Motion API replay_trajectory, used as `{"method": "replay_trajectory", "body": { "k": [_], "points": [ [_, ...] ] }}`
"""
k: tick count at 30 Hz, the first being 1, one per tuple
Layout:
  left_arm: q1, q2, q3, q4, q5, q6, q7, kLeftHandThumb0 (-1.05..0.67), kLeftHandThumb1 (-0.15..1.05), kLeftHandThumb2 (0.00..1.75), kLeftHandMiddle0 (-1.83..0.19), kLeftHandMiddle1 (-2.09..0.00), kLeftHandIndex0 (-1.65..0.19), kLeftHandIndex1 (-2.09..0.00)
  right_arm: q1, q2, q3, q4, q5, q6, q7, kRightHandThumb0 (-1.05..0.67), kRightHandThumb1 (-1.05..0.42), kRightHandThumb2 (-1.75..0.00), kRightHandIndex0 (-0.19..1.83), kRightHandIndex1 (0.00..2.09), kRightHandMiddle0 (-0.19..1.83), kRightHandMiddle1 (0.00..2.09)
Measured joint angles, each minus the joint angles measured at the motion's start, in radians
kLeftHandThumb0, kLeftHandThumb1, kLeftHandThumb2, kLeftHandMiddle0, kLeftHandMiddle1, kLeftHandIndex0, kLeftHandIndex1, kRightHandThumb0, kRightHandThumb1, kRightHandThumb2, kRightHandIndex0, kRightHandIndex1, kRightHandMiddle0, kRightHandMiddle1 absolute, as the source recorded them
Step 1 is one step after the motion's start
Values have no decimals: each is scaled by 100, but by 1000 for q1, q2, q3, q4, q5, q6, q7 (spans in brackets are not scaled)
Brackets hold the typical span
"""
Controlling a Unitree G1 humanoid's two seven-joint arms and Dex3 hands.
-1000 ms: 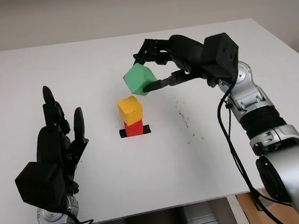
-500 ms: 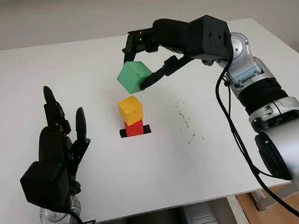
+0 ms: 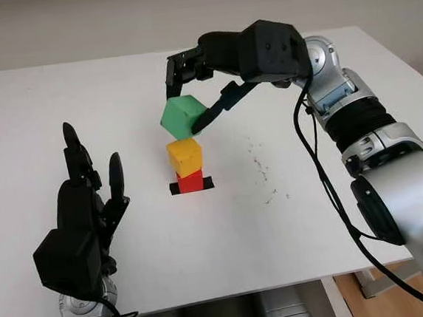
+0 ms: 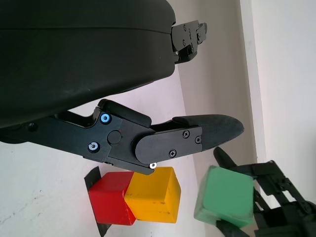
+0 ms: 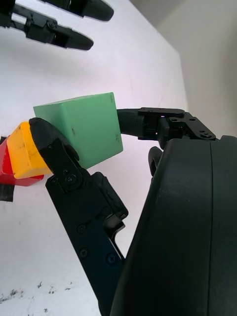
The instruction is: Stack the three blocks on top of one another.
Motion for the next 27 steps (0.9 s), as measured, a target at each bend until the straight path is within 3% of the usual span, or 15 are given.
{"method": "replay_trajectory", "body": {
  "k": [27],
  "points": [
    [10, -14, -14, -10, 8, -10, 12, -70, 105, 58, 19, 0, 19, 0, -27, 32, 52, 85, -85, -26, -58, -46, -90, -5, 30, 4, 37, 156]
  ]
}}
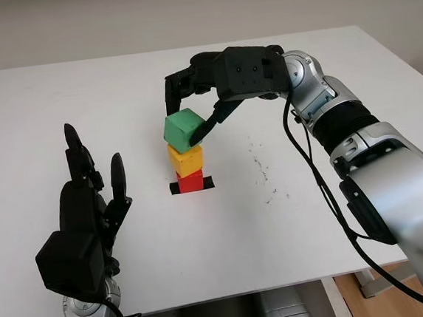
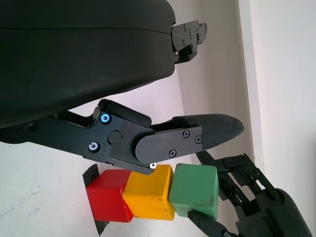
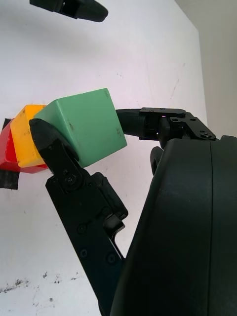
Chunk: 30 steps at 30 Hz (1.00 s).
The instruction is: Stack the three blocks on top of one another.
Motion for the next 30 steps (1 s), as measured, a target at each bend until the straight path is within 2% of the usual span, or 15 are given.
{"method": "replay_trajectory", "body": {
  "k": [30],
  "points": [
    [0, -9, -7, 0, 19, 2, 8, -70, 105, 59, 19, -1, 19, 0, -6, 1, -8, 13, 25, -16, 30, -51, -91, -5, 32, 6, 36, 156]
  ]
}}
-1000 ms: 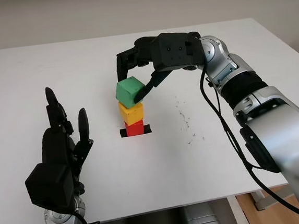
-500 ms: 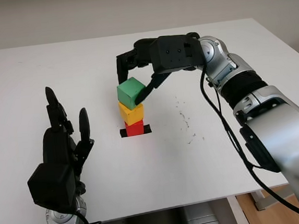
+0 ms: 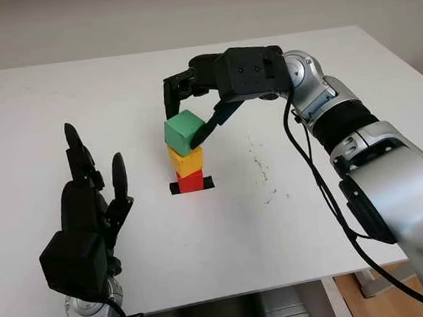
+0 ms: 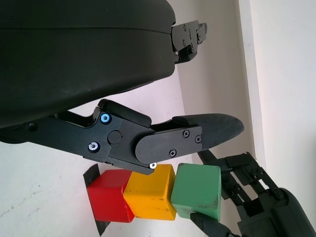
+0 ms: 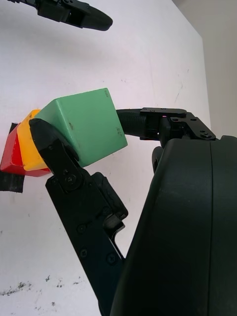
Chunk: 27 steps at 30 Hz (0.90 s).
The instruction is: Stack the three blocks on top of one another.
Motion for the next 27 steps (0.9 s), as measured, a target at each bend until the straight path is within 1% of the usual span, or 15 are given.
{"method": "replay_trajectory", "body": {
  "k": [5, 8, 9, 10, 13, 14, 17, 23, 25, 27],
  "points": [
    [0, -2, 0, 0, 0, 3, 0, -70, 105, 59, 19, -1, 19, 0, 0, 0, 8, 0, -14, -4, -14, -53, -91, -6, 32, 6, 37, 155],
    [0, -2, 0, -1, 4, 12, 0, -70, 105, 59, 19, -2, 19, 0, 0, 1, 9, 0, -17, -3, -19, -52, -91, -5, 31, 5, 32, 147],
    [1, -2, 0, -1, 5, 12, 0, -70, 105, 59, 19, -2, 19, 0, 0, 1, 9, 0, -16, 1, -18, -53, -90, -5, 29, 4, 28, 139],
    [1, -2, 0, -1, 7, 11, 1, -69, 105, 59, 19, -3, 19, 0, 0, 2, 9, 0, -16, 4, -18, -56, -88, -5, 26, 3, 22, 123],
    [1, -4, 0, -1, 5, 11, 2, -69, 105, 59, 19, -3, 19, 0, 0, 4, 17, 2, -33, 27, -35, -61, -87, -5, 15, 2, 21, 76],
    [1, -4, 0, -1, 4, 11, 2, -69, 105, 59, 19, -2, 19, 0, 0, 4, 21, 5, -38, 35, -41, -61, -87, -5, 14, 3, 22, 69],
    [1, -4, 1, -1, -1, 11, 1, -69, 105, 59, 19, -1, 19, 0, 0, 4, 23, 11, -39, 54, -43, -63, -87, -5, 9, 3, 22, 55],
    [1, -3, 2, 0, -5, 8, -2, -69, 105, 59, 19, -2, 19, 0, 0, 5, 23, 12, -38, 53, -52, -72, -87, -5, 9, 4, 20, 50],
    [1, -3, 2, 0, -4, 8, -1, -69, 105, 59, 19, -2, 19, 0, 0, 6, 22, 13, -36, 54, -51, -72, -87, -5, 8, 4, 21, 41],
    [1, -3, 2, 1, -4, 8, -1, -69, 105, 60, 19, -1, 19, 0, 0, 8, 15, 17, -23, 54, -38, -74, -87, -5, 5, 4, 16, 32]
  ]
}}
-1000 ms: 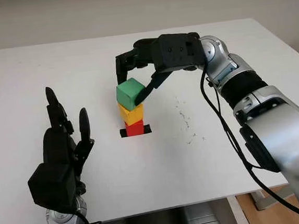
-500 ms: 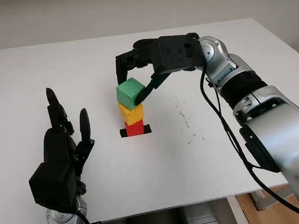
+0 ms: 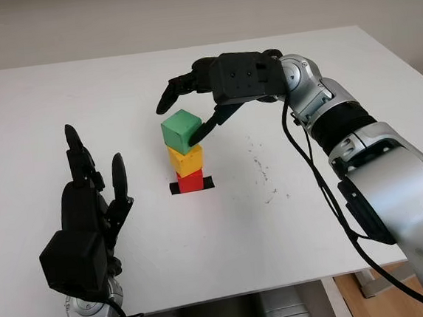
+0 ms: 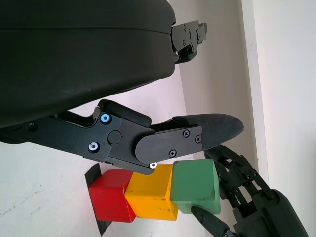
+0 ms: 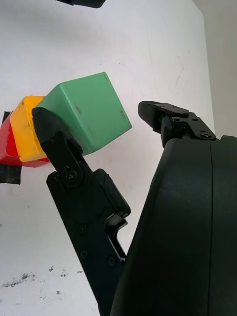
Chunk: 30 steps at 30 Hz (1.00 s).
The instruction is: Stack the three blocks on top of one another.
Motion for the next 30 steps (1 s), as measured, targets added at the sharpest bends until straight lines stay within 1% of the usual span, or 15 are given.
{"method": "replay_trajectory", "body": {
  "k": [3, 6, 8, 11, 12, 13, 15, 16, 18, 21, 26, 30],
  "points": [
    [0, 1, 1, 1, 0, 0, 0, -70, 105, 60, 19, -1, 19, 0, 0, 1, -19, 5, 32, -8, 37, -79, -87, -5, 0, 2, 4, 22],
    [-1, 2, 4, 5, -2, -2, 0, -71, 105, 58, 19, -1, 19, 0, 0, 0, -49, 17, 73, -8, 98, -79, -86, -5, -15, 0, -14, 9],
    [-2, 2, 10, 9, -8, -3, -1, -71, 105, 58, 19, -1, 19, 0, -1, -4, -64, 17, 94, -6, 144, -79, -85, -5, -18, 0, -18, 2],
    [-5, 2, 15, 11, -24, -3, -4, -71, 105, 57, 19, 0, 19, 0, -15, -23, -82, 9, 116, 13, 195, -84, -88, -6, -19, 0, -19, 0],
    [-5, 4, 16, 12, -25, -4, -5, -71, 105, 58, 19, -1, 19, 0, -17, -32, -95, -7, 136, 34, 208, -87, -94, -9, -19, 0, -19, 0],
    [-5, 6, 17, 12, -26, -5, -6, -71, 105, 58, 19, -1, 19, 0, -18, -40, -116, -26, 162, 59, 219, -89, -97, -9, -19, 0, -19, 0],
    [-6, 11, 22, 13, -34, -6, -10, -71, 105, 57, 19, 0, 19, 0, -12, -64, -159, -82, 206, 78, 209, -95, -103, -36, -19, 0, -19, 0],
    [-6, 13, 25, 13, -38, -6, -12, -71, 105, 56, 19, 0, 19, 0, 0, -77, -184, -122, 232, 89, 196, -94, -104, -48, -19, 0, -19, 0],
    [-7, 16, 32, 13, -45, -5, -17, -71, 105, 56, 19, 0, 19, 0, 46, -95, -249, -199, 309, 120, 180, -90, -105, -61, -19, 0, -19, 0],
    [-9, 26, 42, 13, -57, -4, -24, -70, 105, 56, 19, -1, 19, 0, 149, -98, -324, -283, 396, 167, 142, -91, -105, -64, -19, 0, -19, 0],
    [-21, 40, 54, 15, -68, 1, -37, -70, 105, 55, 19, -3, 19, 0, 352, -91, -381, -411, 476, 242, 71, -90, -105, -69, -19, 0, -19, 0],
    [-54, 56, 68, 47, -70, 0, -41, -67, 105, 56, 19, -4, 19, 0, 483, -65, -402, -548, 514, 313, -2, -88, -105, -71, -19, 0, -19, 0]
  ]
}}
